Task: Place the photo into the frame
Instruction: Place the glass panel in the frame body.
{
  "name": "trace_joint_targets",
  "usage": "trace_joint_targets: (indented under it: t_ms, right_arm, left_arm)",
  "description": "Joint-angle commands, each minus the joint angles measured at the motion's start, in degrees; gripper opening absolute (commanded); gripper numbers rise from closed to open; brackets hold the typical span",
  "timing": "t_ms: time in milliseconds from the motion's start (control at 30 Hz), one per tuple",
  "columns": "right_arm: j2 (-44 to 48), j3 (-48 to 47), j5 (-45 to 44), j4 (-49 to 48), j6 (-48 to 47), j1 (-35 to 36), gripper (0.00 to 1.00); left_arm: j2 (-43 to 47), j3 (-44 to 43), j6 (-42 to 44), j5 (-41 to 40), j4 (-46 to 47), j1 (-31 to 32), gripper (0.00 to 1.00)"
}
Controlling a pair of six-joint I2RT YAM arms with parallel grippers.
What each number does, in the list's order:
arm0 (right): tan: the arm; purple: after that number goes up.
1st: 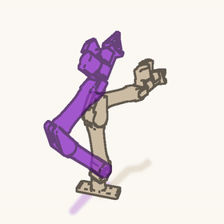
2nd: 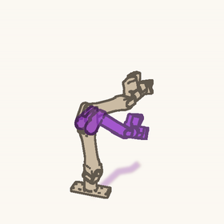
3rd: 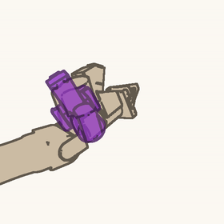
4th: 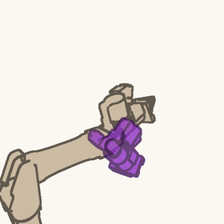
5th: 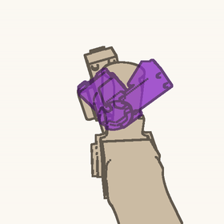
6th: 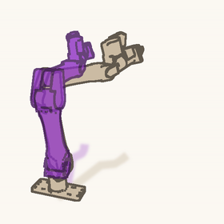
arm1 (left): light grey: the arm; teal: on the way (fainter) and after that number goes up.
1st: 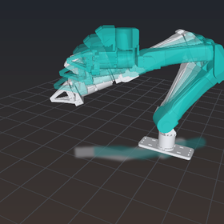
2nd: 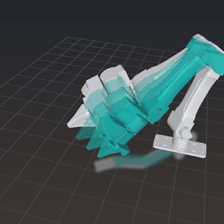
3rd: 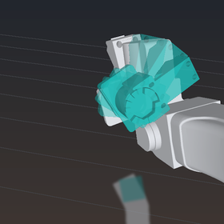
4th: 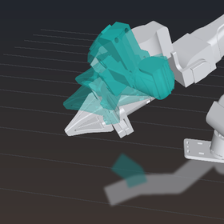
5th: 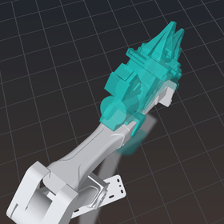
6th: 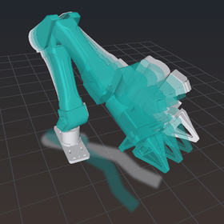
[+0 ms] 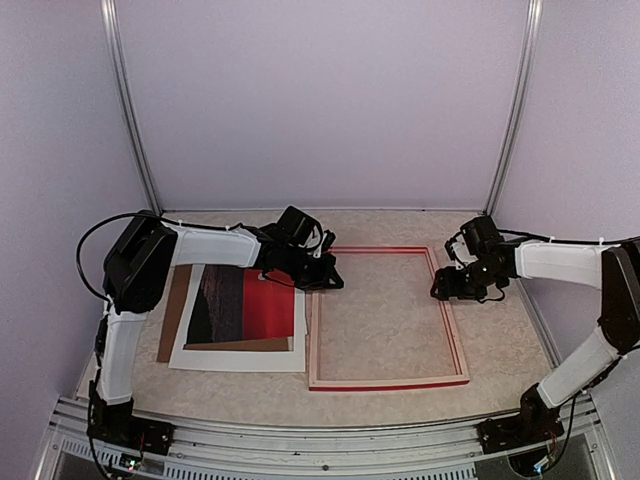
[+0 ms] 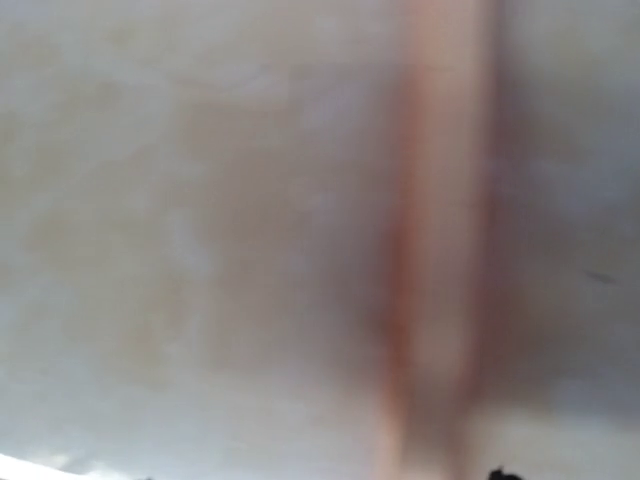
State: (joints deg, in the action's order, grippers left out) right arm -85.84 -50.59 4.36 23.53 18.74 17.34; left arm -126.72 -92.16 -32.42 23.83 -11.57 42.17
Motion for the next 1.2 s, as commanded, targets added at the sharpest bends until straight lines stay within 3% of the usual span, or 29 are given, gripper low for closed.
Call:
trace_joint_targets:
  t_ms: [0, 367, 667, 1167]
  right_arm:
    - [-1.64, -0.72, 1.09, -3.7, 1.01, 3.14, 0.71]
    - [-9.82, -5.28, 2.84, -6.52, 0.36, 7.39, 0.71]
    - [-9.32, -8.35, -1.33, -3.62, 0.34, 7.6, 0.71]
    - [-4.77, -14.03, -7.39, 2.01, 0.15, 6.65, 0.72]
  left_arm:
    - [0.25, 0.68, 1.32, -0.74, 0.94, 0.8, 0.0]
    - [-0.48, 0.91, 0.87, -1.6, 0.77, 1.15, 0.05]
    - [0.75, 1.29, 0.87, -3.08, 0.11, 1.16, 0.29]
    - [1.79, 0.94, 1.14, -5.88, -2.93, 0.98, 0.55]
